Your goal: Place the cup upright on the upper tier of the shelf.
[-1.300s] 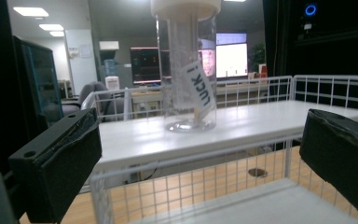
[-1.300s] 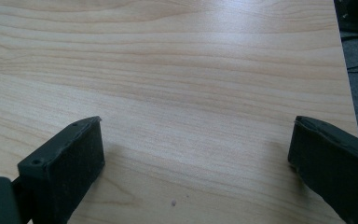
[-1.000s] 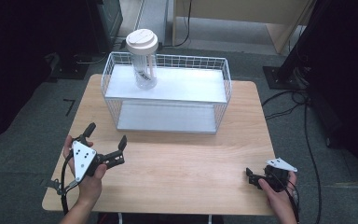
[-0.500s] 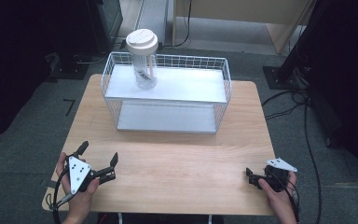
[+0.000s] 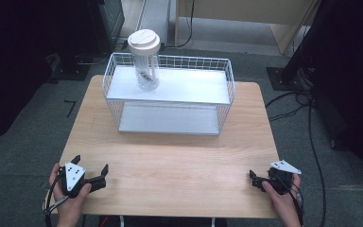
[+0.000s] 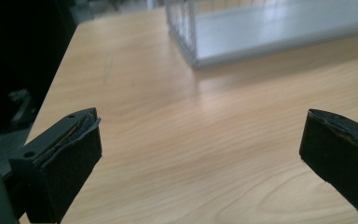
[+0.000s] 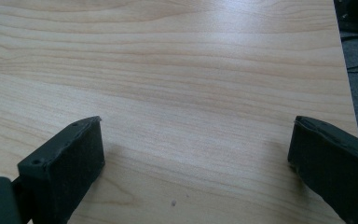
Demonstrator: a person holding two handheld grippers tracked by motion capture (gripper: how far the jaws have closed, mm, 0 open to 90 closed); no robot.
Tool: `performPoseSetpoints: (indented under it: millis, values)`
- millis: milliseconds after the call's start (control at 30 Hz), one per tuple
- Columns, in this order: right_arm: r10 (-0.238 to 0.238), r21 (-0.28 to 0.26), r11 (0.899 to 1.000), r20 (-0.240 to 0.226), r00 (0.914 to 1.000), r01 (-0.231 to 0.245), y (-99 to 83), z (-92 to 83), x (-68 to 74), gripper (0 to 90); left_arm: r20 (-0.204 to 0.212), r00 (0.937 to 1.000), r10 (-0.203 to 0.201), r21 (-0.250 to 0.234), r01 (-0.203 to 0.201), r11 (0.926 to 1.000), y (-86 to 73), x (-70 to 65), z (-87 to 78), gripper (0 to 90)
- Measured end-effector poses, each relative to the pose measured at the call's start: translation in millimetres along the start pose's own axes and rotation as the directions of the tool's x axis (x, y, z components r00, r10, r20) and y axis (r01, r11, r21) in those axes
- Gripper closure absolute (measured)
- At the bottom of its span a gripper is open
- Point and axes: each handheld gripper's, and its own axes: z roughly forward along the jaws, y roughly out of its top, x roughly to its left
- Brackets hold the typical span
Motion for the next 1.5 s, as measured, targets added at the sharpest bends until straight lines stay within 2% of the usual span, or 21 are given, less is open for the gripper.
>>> performPoseSetpoints:
  millis: [67, 100, 133, 200, 267, 300, 333, 400, 500, 533, 567, 600, 633, 767, 833, 867, 933, 1100, 1133, 1400, 1500]
  values:
    - [0.0, 0.0, 1.0, 0.0, 1.0, 0.0, 0.0, 0.0, 0.0, 3.1, -0.016, 0.9998, -0.012, 0.036, 0.012, 0.9993, -2.6, 6.0, 3.2, 0.0]
    - [0.0, 0.0, 1.0, 0.0, 1.0, 0.0, 0.0, 0.0, 0.0, 3.1, -0.016, 0.9998, -0.012, 0.036, 0.012, 0.9993, -2.6, 6.0, 3.2, 0.0]
    - [0.0, 0.0, 1.0, 0.0, 1.0, 0.0, 0.0, 0.0, 0.0, 3.2, -0.018, 0.9992, -0.037, 0.081, 0.038, 0.996, -3.9, 12.3, 5.0, 0.0]
    - [0.0, 0.001, 1.0, 0.0, 1.0, 0.0, 0.0, 0.0, 0.1, 3.2, -0.03, 0.9985, -0.046, 0.095, 0.049, 0.9943, -4.4, 15.1, 5.4, 0.0]
    - [0.0, 0.0, 1.0, 0.0, 1.0, 0.0, 0.0, 0.0, 0.1, 3.2, -0.049, 0.9974, -0.052, 0.15, 0.059, 0.9869, -5.0, 19.2, 6.6, 0.3]
    - [0.0, 0.0, 1.0, 0.0, 1.0, 0.0, 0.0, 0.0, 0.1, 3.2, -0.049, 0.9965, -0.067, 0.184, 0.075, 0.9801, -5.7, 23.2, 6.8, 0.3]
    - [0.0, 0.0, 1.0, 0.0, 1.0, 0.0, 0.0, 0.0, 0.1, 3.2, -0.049, 0.9965, -0.067, 0.184, 0.075, 0.9801, -5.7, 23.2, 6.8, 0.3]
    - [0.0, 0.0, 1.0, 0.0, 1.0, 0.0, 0.0, 0.0, 0.1, 3.1, -0.044, 0.9957, -0.082, 0.216, 0.09, 0.9723, -6.8, 26.1, 7.0, 0.3]
    - [0.0, 0.0, 1.0, 0.0, 1.0, 0.0, 0.0, 0.0, 0.1, 3.2, -0.032, 0.9954, -0.09, 0.253, 0.095, 0.9627, -7.7, 28.2, 7.4, 0.3]
    - [0.0, 0.0, 1.0, 0.0, 1.0, 0.0, 0.0, 0.0, 0.1, 3.2, -0.028, 0.9955, -0.09, 0.257, 0.094, 0.9617, -7.9, 28.3, 7.6, 0.3]
    - [0.0, 0.0, 1.0, 0.0, 1.0, 0.0, 0.0, 0.0, 0.1, 3.1, -0.014, 0.9964, -0.083, 0.281, 0.084, 0.9562, -7.8, 27.4, 9.0, 0.3]
    - [0.0, 0.0, 1.0, 0.0, 1.0, 0.0, 0.0, 0.0, 0.1, 3.2, -0.014, 0.9964, -0.083, 0.281, 0.084, 0.9562, -7.8, 27.4, 9.0, 0.3]
    - [0.0, 0.0, 1.0, 0.0, 1.0, 0.0, 0.0, 0.0, 0.1, 3.2, -0.001, 0.9968, -0.081, 0.297, 0.077, 0.9516, -7.6, 26.5, 10.4, 0.3]
    - [0.0, 0.0, 1.0, 0.0, 1.0, 0.0, 0.0, 0.0, 0.0, 3.2, 0.006, 0.9981, -0.061, 0.327, 0.056, 0.9435, -7.1, 24.3, 13.3, 0.3]
    - [0.0, 0.0, 1.0, 0.0, 1.0, 0.0, 0.0, 0.0, 0.0, 3.2, 0.01, 0.9978, -0.065, 0.338, 0.058, 0.9395, -7.1, 24.7, 14.5, 0.3]
    - [0.0, 0.0, 1.0, 0.0, 1.0, 0.0, 0.0, 0.0, 0.1, 3.2, 0.012, 0.9975, -0.07, 0.352, 0.061, 0.9341, -7.1, 25.0, 15.3, 0.3]
    - [-0.001, 0.0, 1.0, 0.0, 1.0, 0.001, 0.0, 0.0, 0.0, 3.2, 0.012, 0.997, -0.076, 0.362, 0.067, 0.9297, -7.2, 24.7, 16.2, 0.3]
    - [0.0, 0.0, 1.0, 0.0, 1.0, 0.0, 0.0, 0.0, 0.0, 3.2, 0.032, 0.9954, -0.09, 0.371, 0.072, 0.9259, -7.4, 25.8, 16.7, 0.2]
    - [0.0, 0.0, 1.0, 0.0, 1.0, 0.0, 0.0, 0.0, 0.1, 3.2, 0.039, 0.9941, -0.102, 0.377, 0.08, 0.9227, -7.4, 26.6, 17.1, 0.2]
    - [-0.001, 0.0, 1.0, 0.0, 1.0, 0.001, 0.0, 0.0, 0.0, 3.1, 0.043, 0.994, -0.101, 0.375, 0.078, 0.9237, -7.2, 25.8, 18.0, 0.0]
    - [-0.001, 0.0, 1.0, 0.0, 1.0, 0.001, 0.0, 0.0, 0.0, 3.2, 0.023, 0.9939, -0.108, 0.376, 0.091, 0.922, -5.3, 21.9, 21.0, 0.0]
